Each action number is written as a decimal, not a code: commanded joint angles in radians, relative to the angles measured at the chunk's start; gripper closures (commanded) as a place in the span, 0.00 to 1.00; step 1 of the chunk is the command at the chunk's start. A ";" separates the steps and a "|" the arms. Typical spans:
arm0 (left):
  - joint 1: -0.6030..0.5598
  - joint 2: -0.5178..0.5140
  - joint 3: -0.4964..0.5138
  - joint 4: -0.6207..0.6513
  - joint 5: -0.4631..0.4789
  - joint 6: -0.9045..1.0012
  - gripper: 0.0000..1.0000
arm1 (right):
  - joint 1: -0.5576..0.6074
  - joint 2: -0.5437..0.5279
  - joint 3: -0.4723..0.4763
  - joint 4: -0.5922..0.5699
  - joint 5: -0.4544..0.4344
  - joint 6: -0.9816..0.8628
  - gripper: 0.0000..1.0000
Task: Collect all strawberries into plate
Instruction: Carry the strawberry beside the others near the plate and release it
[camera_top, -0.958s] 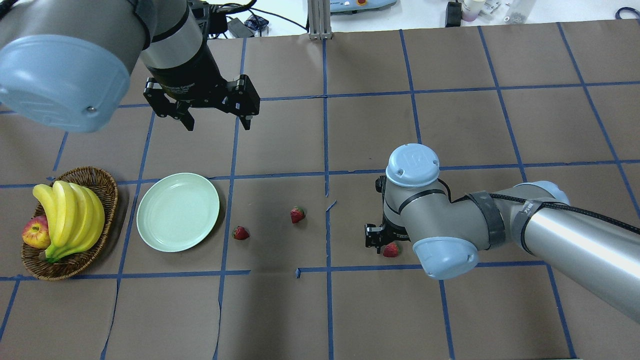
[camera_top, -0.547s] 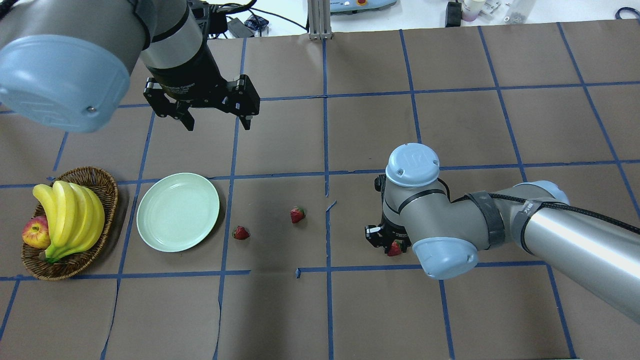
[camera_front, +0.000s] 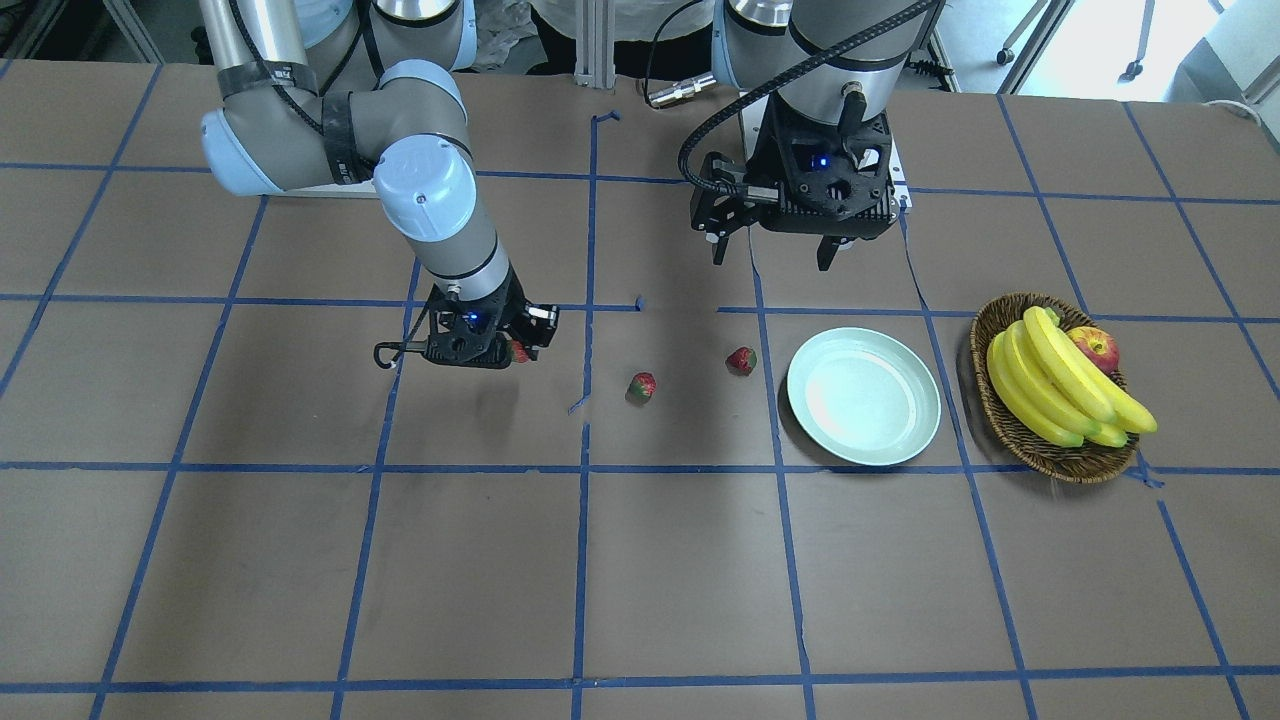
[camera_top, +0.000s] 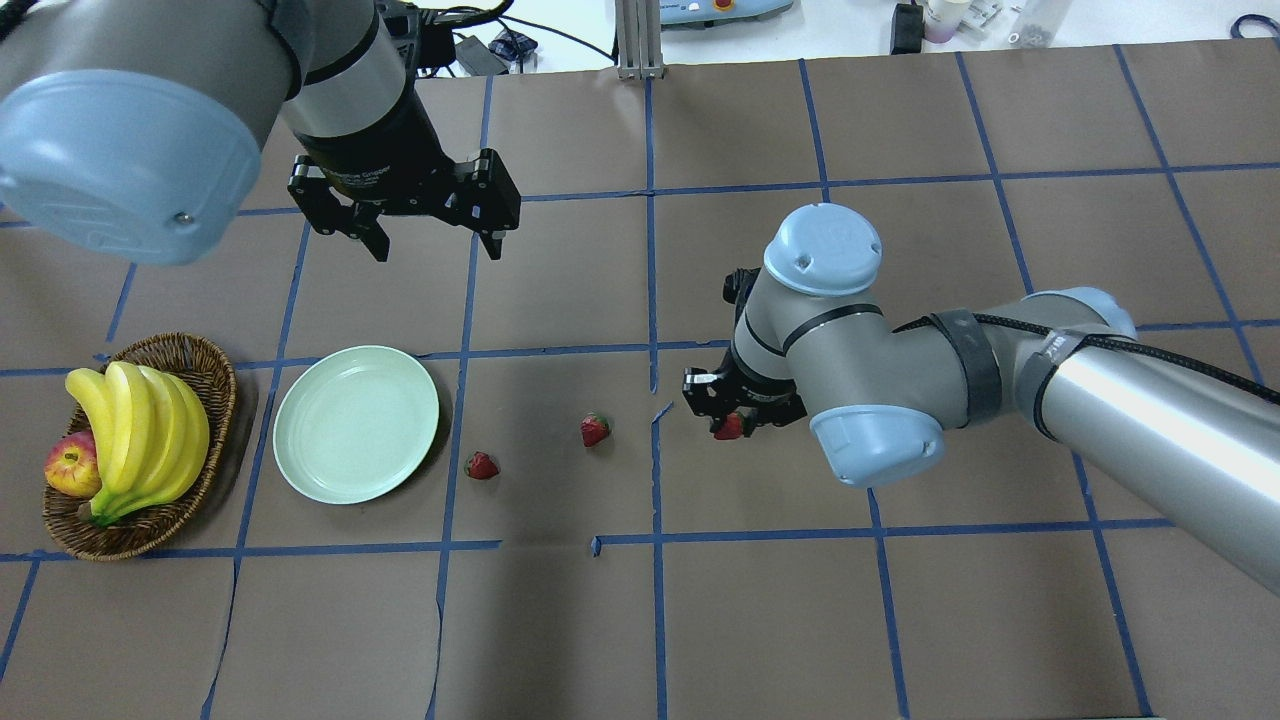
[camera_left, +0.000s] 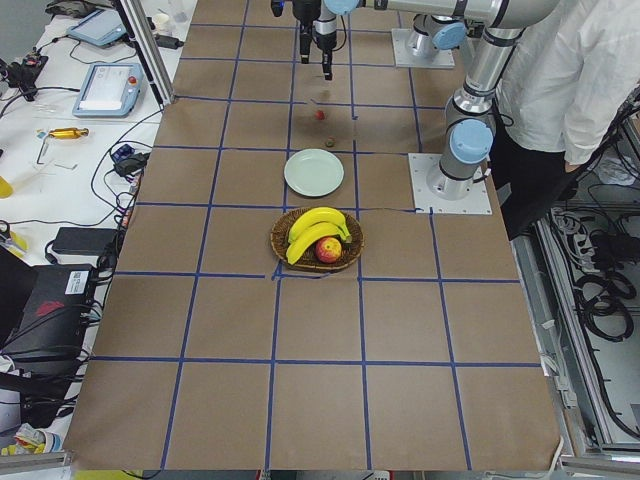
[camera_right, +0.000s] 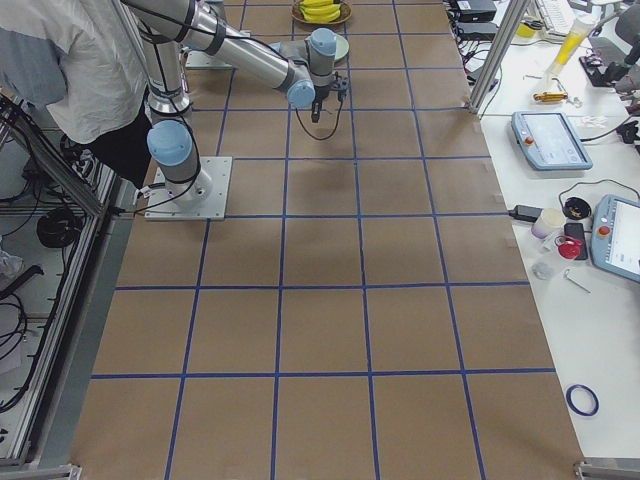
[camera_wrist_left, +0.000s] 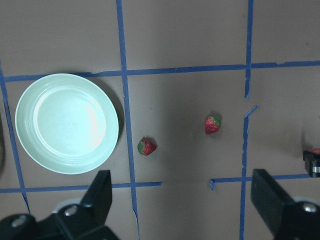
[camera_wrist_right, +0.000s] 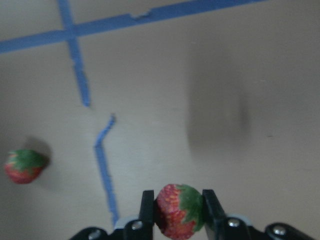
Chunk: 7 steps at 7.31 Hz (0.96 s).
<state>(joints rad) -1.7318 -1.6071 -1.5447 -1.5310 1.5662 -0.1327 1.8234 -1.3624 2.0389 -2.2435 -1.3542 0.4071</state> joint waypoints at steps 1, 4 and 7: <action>0.000 0.001 0.000 0.000 0.000 0.001 0.00 | 0.162 0.060 -0.060 -0.042 0.158 0.122 1.00; 0.000 -0.001 0.000 0.000 0.000 -0.002 0.00 | 0.255 0.241 -0.207 -0.085 0.156 0.231 1.00; 0.000 -0.001 0.000 0.000 0.000 -0.002 0.00 | 0.255 0.275 -0.212 -0.090 0.156 0.236 0.01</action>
<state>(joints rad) -1.7319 -1.6075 -1.5447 -1.5309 1.5662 -0.1349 2.0782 -1.0962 1.8303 -2.3314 -1.2007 0.6389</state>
